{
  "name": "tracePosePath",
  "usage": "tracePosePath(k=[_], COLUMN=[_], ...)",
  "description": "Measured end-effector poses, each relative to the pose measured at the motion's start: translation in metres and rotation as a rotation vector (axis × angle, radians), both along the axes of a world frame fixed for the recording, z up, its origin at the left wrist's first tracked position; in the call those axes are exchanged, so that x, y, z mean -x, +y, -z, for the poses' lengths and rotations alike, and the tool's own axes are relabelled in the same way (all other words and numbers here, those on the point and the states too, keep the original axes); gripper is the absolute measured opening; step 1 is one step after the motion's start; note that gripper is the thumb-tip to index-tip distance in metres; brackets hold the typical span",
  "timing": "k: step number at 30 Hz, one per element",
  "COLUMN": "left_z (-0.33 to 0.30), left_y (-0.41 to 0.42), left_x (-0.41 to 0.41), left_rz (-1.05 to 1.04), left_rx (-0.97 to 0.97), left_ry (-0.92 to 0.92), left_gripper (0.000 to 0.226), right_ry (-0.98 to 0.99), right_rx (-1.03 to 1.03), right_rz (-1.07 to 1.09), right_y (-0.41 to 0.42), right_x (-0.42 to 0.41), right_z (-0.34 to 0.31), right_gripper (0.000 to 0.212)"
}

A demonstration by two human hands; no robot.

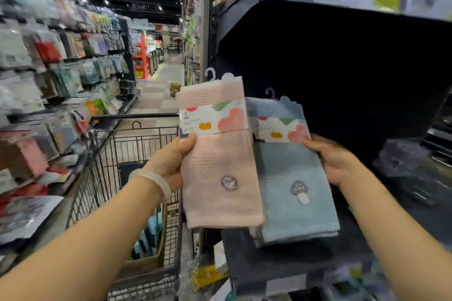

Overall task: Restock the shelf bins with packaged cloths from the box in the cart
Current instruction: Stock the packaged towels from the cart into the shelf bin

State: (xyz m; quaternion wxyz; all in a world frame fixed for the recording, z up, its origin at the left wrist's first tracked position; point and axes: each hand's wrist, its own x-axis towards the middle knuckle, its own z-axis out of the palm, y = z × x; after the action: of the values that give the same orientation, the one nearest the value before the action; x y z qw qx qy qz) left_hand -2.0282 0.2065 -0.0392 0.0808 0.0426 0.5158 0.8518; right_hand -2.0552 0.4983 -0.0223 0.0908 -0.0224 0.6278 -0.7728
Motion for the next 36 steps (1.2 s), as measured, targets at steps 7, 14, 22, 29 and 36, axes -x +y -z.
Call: tracePosePath(k=[7, 14, 22, 29, 36], left_z=[0.022, 0.029, 0.014, -0.010, 0.036], left_y=[0.014, 0.023, 0.041, 0.087, 0.139], left_x=[-0.009, -0.020, -0.019, -0.002, 0.036], left_rz=[-0.240, -0.339, -0.253, -0.113, -0.213], left_rx=[-0.059, -0.095, -0.157, -0.192, 0.134], left_ry=[-0.095, -0.107, -0.086, -0.147, -0.207], left_gripper=[0.023, 0.014, 0.018, 0.019, 0.027], right_ry=[-0.051, 0.155, 0.197, -0.092, 0.091], right_rx=[-0.213, -0.614, -1.201, 0.081, -0.519], right_rz=[0.121, 0.259, 0.213, -0.104, -0.009], right_y=[-0.001, 0.001, 0.005, 0.010, 0.026], right_x=[0.041, 0.053, 0.025, 0.005, -0.004], right_z=[0.074, 0.089, 0.088, 0.045, 0.054], right_gripper=[0.024, 0.024, 0.034, 0.053, 0.037])
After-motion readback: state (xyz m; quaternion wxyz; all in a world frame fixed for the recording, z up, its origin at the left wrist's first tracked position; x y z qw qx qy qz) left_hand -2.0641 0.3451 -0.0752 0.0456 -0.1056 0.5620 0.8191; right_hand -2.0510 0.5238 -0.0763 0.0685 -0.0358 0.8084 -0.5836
